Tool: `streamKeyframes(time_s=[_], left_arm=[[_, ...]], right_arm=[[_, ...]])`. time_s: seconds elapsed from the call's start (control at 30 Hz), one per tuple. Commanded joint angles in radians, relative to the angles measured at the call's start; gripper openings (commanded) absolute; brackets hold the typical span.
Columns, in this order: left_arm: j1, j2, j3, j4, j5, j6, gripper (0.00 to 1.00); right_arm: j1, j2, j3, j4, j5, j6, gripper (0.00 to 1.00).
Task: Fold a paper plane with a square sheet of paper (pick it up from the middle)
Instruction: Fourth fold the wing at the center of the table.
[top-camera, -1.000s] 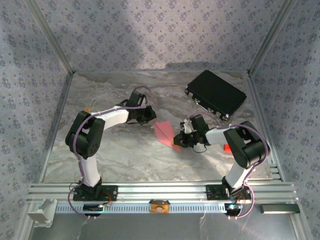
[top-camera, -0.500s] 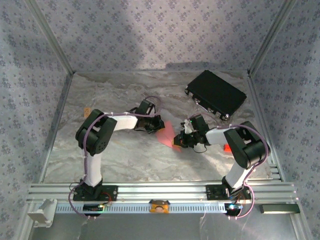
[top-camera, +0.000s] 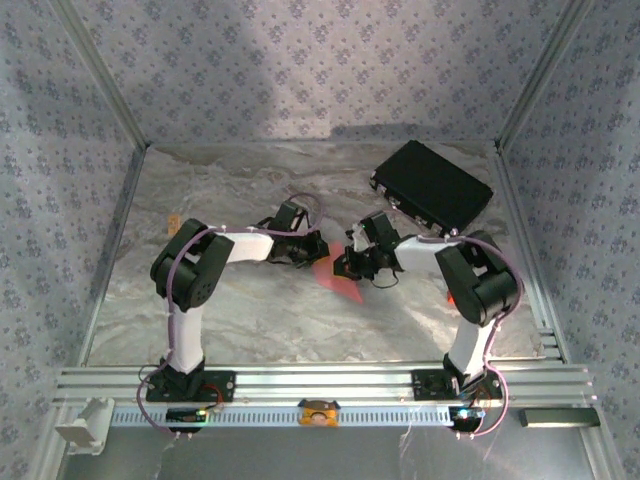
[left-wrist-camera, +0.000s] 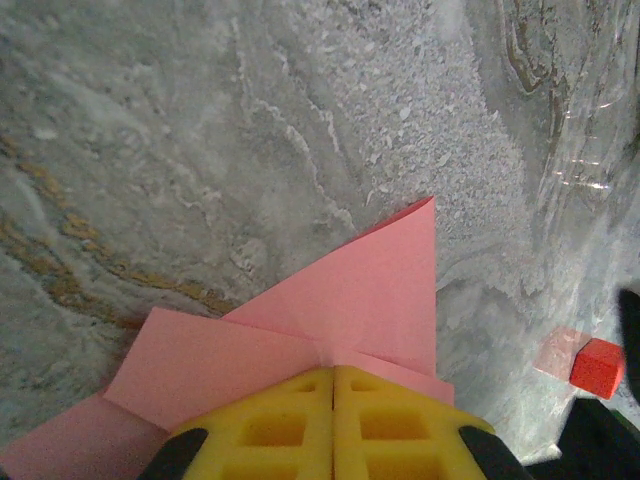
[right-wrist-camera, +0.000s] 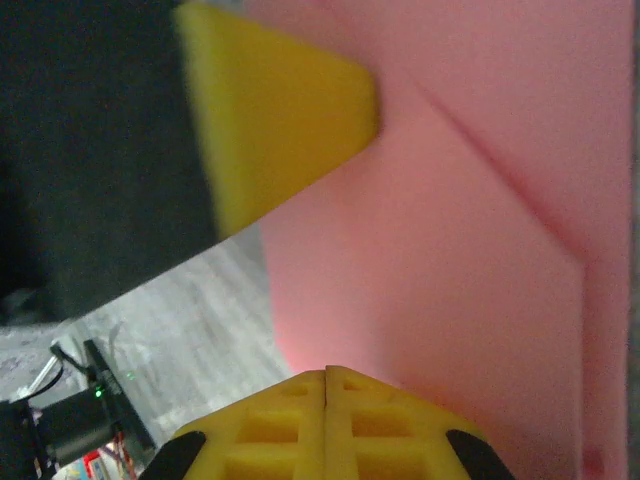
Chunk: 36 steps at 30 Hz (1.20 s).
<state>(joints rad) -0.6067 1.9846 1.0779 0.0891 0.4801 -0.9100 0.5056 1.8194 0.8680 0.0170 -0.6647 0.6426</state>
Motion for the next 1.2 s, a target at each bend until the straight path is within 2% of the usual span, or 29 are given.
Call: streamKeyframes(time_s=[0.0,0.2,0.83,1.17], left_arm=[[0.004,0.038,-0.034,-0.048,-0.037,0.002,0.07],[0.008,0.043,-0.036,-0.051,-0.039,0.005,0.06],[0.016,0.054,-0.032,-0.063,-0.030,0.010,0.06],[0.016,0.050,-0.035,-0.059,-0.027,0.007,0.06]], right_arm=[[-0.004,0.049,0.004,-0.048,0.009,-0.006,0.00],[-0.021,-0.018,-0.084,-0.021,-0.041,-0.006,0.03],[-0.073,-0.227,-0.363,0.005,-0.014,0.003,0.06],[-0.107,-0.296,-0.494,0.081,-0.049,0.052,0.06]])
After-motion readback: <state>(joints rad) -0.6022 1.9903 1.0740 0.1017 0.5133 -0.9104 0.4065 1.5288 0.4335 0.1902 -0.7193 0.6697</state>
